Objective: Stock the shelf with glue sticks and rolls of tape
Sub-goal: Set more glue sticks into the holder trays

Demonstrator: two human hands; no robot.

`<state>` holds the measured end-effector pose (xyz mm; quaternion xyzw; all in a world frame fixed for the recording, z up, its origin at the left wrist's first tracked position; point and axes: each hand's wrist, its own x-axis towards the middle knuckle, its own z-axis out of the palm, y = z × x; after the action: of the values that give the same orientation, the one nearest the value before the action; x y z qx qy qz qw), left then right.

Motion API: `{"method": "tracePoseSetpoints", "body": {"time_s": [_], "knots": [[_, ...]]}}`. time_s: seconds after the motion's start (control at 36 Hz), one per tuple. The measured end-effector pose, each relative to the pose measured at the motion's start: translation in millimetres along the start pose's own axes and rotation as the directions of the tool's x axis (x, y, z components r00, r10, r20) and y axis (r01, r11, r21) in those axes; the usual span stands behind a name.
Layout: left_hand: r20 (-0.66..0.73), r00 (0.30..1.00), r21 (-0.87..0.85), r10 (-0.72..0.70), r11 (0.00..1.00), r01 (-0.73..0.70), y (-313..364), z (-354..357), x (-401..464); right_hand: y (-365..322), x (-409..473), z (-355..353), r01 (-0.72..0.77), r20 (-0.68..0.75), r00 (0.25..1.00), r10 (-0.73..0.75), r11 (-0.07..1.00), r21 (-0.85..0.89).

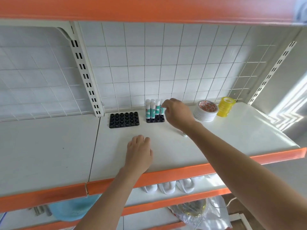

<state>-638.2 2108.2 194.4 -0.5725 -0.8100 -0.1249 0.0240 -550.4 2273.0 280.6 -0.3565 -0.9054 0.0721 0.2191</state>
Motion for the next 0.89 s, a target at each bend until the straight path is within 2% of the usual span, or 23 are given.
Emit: {"method": "tracePoseSetpoints", "body": {"time_s": [0.14,0.22,0.33,0.53,0.89], "knots": [[-0.010,1.000,0.018,-0.015,1.000,0.015,13,2,1,33,-35,-11,-0.004,-0.303,0.953,0.004,1.000,0.002],[-0.042,0.999,0.009,0.017,1.000,-0.016,22,6,2,51,-52,-8,-0.022,-0.384,0.923,0.024,1.000,0.008],[-0.085,0.995,0.010,0.056,0.998,-0.055,31,9,2,67,-68,1,-0.039,-0.300,0.952,0.056,0.997,0.063],[-0.159,0.987,-0.049,0.028,0.998,-0.036,30,20,1,73,-78,13,-0.087,-0.124,0.985,0.122,0.962,0.260],[-0.162,0.987,-0.048,0.001,0.999,-0.009,29,22,0,44,-17,25,-0.100,-0.062,0.989,0.138,0.904,0.416]]}}
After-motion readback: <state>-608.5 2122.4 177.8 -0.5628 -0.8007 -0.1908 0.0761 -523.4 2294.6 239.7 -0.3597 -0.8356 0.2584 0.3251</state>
